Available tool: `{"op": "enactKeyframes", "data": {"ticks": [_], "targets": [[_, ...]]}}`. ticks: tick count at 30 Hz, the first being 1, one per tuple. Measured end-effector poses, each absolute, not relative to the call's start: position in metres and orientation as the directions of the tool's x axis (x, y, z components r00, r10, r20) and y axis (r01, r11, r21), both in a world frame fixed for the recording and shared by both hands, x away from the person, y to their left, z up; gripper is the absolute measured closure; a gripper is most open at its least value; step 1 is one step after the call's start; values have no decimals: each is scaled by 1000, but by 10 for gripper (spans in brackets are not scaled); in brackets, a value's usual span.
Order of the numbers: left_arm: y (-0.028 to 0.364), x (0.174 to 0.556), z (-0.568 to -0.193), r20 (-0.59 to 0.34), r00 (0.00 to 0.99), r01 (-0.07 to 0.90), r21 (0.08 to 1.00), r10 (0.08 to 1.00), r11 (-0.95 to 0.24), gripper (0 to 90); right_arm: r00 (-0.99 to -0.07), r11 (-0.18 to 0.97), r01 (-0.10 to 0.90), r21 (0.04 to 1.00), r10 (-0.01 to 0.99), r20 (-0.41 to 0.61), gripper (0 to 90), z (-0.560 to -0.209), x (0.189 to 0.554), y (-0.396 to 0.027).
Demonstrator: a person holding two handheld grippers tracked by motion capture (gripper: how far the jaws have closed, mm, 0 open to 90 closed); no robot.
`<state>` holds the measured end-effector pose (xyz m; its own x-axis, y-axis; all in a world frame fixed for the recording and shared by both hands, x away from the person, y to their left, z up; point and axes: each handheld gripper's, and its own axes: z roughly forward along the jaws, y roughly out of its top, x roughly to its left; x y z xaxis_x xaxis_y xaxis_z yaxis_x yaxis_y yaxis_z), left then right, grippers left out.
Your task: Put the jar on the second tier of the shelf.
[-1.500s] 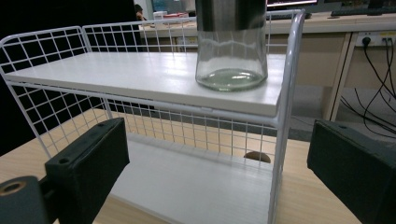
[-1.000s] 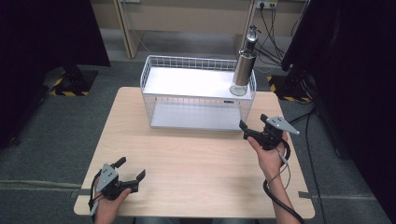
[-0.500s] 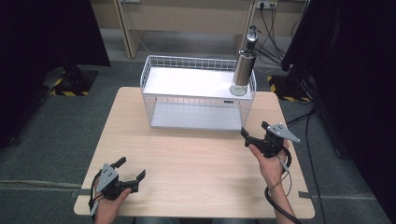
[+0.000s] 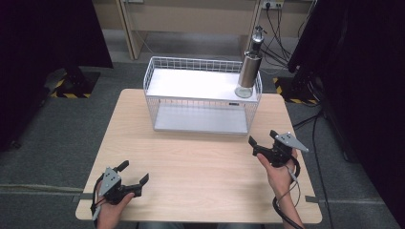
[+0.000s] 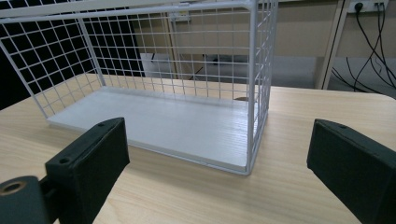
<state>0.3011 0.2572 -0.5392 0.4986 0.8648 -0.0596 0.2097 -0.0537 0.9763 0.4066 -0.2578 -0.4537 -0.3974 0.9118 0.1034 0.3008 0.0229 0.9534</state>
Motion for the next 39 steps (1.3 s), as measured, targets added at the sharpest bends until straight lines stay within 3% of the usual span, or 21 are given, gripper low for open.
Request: {"op": "enactKeyframes", "data": {"ticks": [39], "targets": [[256, 301, -539, -62, 497, 213, 976, 866, -52, 51, -353, 23, 367, 930, 928, 117, 65, -497, 380, -279]]}}
